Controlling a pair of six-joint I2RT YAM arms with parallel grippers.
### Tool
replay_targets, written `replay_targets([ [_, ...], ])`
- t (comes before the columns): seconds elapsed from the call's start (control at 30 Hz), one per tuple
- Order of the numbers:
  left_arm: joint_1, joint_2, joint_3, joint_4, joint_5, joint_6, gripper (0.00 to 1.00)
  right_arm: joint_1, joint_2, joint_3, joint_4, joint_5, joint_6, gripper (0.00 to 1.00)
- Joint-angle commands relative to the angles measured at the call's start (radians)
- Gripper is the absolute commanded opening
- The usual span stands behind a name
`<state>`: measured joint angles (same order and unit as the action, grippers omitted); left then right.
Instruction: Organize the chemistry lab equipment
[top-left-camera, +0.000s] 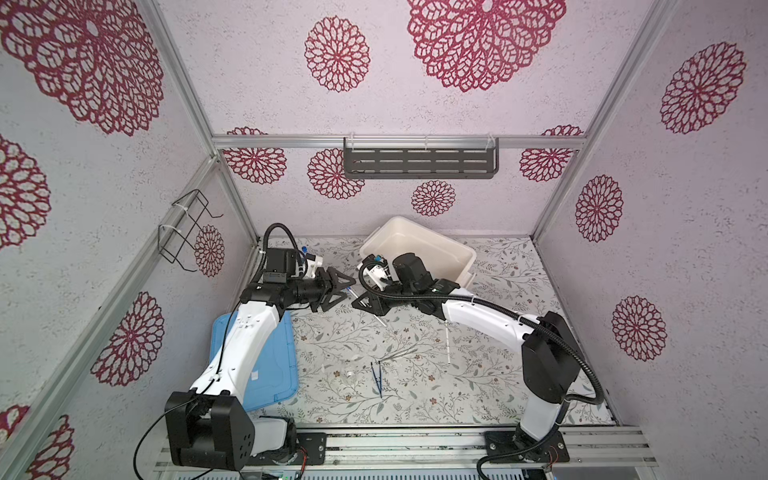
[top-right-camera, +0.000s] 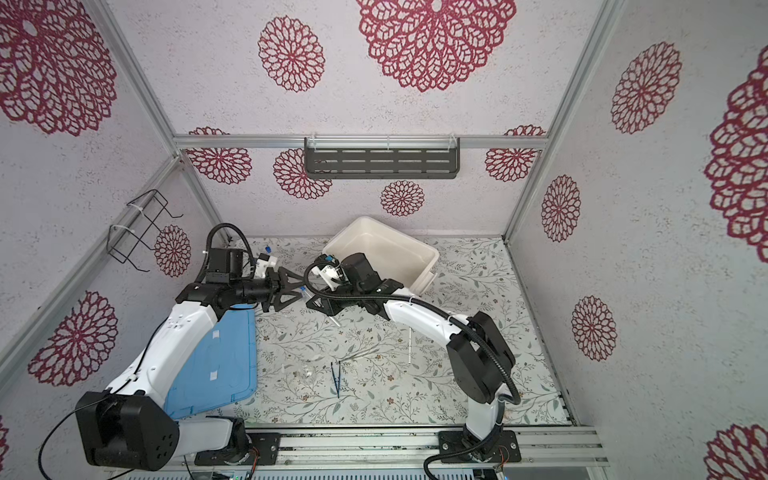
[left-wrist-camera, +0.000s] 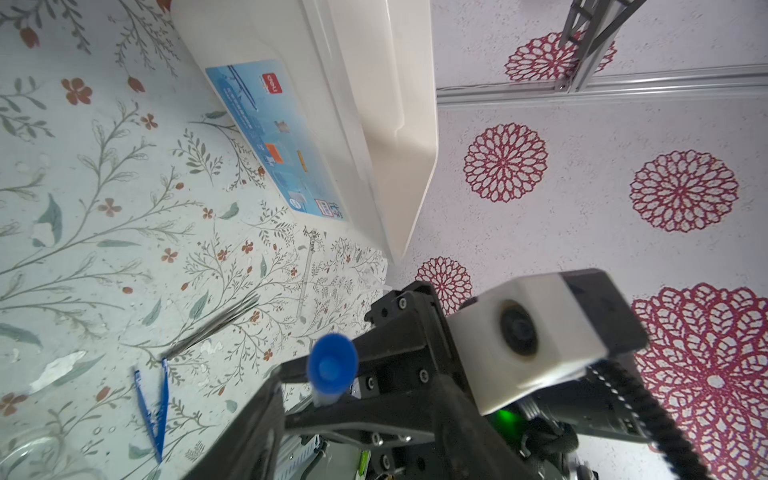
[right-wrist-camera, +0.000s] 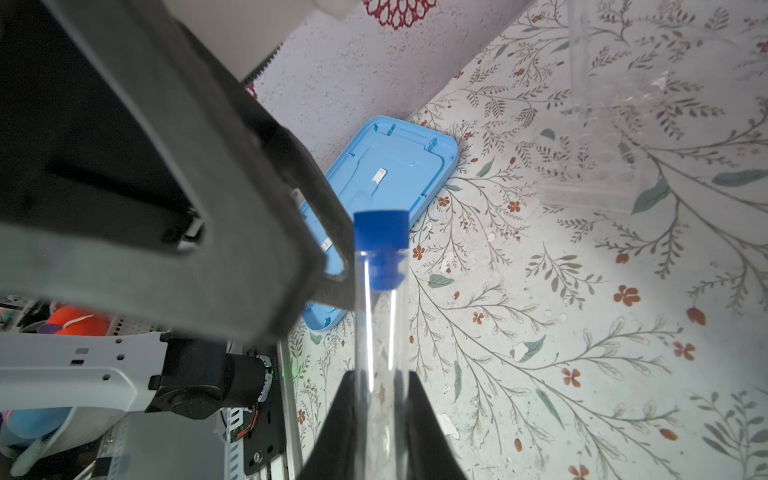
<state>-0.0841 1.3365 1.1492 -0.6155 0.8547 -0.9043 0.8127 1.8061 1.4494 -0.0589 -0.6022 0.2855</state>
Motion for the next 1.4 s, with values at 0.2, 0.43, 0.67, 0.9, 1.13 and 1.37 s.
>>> replay_targets([
  [0.2,0.007,0.035,0.052,-0.057,0.029,0.058,0.57,0.016,-0.037,0.041,-0.048,0.019,-0.088,0.10],
  [0.43,0.009,0.048,0.056,-0.081,0.000,0.067,0.48,0.028,-0.030,0.066,-0.082,0.021,-0.107,0.10],
  [0.67,0.009,0.047,0.053,-0.084,-0.003,0.070,0.37,0.028,-0.023,0.066,-0.059,0.020,-0.088,0.10],
  [0.9,0.009,0.044,0.053,-0.088,0.001,0.070,0.30,0.028,-0.022,0.068,-0.052,0.041,-0.075,0.10],
  [1.13,0.009,0.048,0.053,-0.085,0.004,0.065,0.17,0.027,-0.021,0.063,-0.053,0.048,-0.072,0.10],
  [1.37,0.009,0.043,0.047,-0.081,0.009,0.065,0.14,0.028,-0.021,0.056,-0.047,0.053,-0.069,0.14],
])
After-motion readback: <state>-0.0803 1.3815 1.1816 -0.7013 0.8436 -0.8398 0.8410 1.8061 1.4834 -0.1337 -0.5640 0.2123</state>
